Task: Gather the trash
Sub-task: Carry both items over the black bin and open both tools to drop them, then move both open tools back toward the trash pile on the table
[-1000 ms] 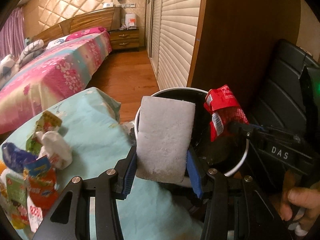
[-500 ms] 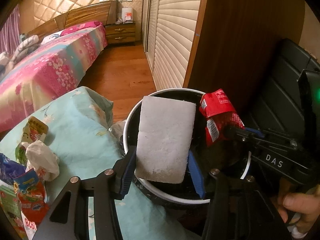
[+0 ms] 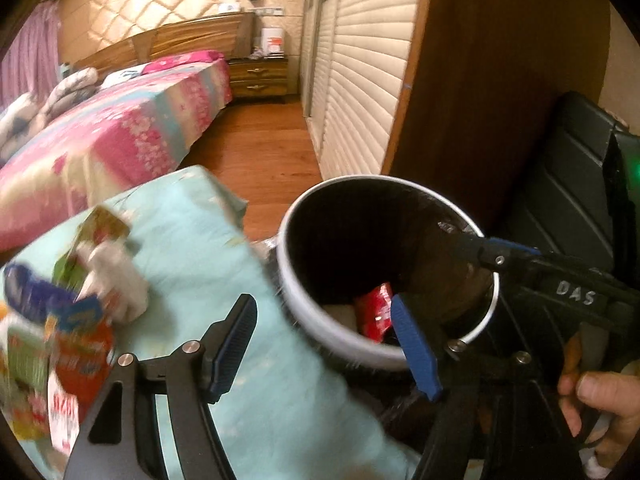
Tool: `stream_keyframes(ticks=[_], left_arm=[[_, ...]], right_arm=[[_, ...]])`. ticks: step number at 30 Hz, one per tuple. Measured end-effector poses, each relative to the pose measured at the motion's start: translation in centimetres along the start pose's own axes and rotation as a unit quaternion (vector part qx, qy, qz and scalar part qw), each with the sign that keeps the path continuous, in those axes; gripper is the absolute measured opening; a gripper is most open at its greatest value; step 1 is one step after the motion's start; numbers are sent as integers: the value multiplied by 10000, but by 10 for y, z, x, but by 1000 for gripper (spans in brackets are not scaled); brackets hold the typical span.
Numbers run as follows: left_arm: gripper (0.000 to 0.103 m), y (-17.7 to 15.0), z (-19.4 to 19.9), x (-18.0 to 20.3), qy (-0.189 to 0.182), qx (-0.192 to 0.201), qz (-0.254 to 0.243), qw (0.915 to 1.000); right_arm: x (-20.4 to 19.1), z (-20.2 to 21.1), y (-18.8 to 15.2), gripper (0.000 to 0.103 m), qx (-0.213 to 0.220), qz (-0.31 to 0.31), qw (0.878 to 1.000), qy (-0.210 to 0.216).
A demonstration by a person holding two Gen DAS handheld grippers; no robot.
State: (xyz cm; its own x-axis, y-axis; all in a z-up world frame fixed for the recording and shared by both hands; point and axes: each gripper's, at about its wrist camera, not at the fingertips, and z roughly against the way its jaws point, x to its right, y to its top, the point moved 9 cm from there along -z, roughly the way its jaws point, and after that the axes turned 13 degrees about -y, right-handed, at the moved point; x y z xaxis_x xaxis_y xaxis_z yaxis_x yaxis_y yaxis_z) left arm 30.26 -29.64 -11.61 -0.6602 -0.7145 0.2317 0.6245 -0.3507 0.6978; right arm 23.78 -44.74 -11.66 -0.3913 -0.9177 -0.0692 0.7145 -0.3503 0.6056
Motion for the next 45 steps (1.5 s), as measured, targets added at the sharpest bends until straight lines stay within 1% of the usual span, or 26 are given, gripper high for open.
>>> stream_keyframes(ticks=[1, 2, 6, 9, 16, 22, 24, 26, 27, 33, 39, 40, 43, 45], left_arm=[[69, -7, 7, -5, 33, 47, 66, 10000], [69, -11, 13, -8, 63, 78, 116, 9999], [69, -34, 42, -28, 187, 224, 443, 9986], [69, -48, 62, -39, 329, 295, 586, 9973], [69, -77, 107, -61, 557, 422, 957, 9930], [69, -103, 149, -77, 816, 543, 1248, 9873], [70, -108, 158, -83, 849, 558, 1387, 9851], [70, -115, 169, -86, 891, 599, 1514, 9826], [70, -114, 171, -89, 900, 608, 1554, 9819], [72, -129, 197, -102, 1114, 698, 1767, 9754], [73, -138, 209, -121, 1288, 721, 2065, 9673], [73, -140, 211, -123, 1311, 721, 2109, 9660], [73, -142, 218, -135, 1381, 750, 2223, 9622], [73, -139, 218, -140, 1399, 758, 2262, 9610]], right_arm=[[-5, 2, -2, 61, 35, -4, 10000, 43], [-9, 6, -4, 63, 87, -10, 9999, 84], [-28, 17, -14, 67, 199, 7, 9995, 260], [-44, 23, -23, 69, 208, 49, 9989, 411], [-79, 33, -44, 74, 119, 222, 9973, 686], [-113, 35, -62, 74, -13, 440, 9949, 908], [-124, 34, -69, 75, -97, 480, 9939, 991], [-133, 32, -77, 80, -192, 469, 9928, 1083], [-139, 31, -81, 80, -249, 464, 9920, 1151], [-173, 28, -98, 80, -409, 680, 9876, 1354], [-204, 25, -107, 80, -503, 802, 9835, 1540], [-210, 24, -109, 81, -515, 844, 9826, 1570], [-222, 20, -113, 87, -569, 946, 9805, 1624], [-229, 17, -113, 88, -562, 1000, 9800, 1628]])
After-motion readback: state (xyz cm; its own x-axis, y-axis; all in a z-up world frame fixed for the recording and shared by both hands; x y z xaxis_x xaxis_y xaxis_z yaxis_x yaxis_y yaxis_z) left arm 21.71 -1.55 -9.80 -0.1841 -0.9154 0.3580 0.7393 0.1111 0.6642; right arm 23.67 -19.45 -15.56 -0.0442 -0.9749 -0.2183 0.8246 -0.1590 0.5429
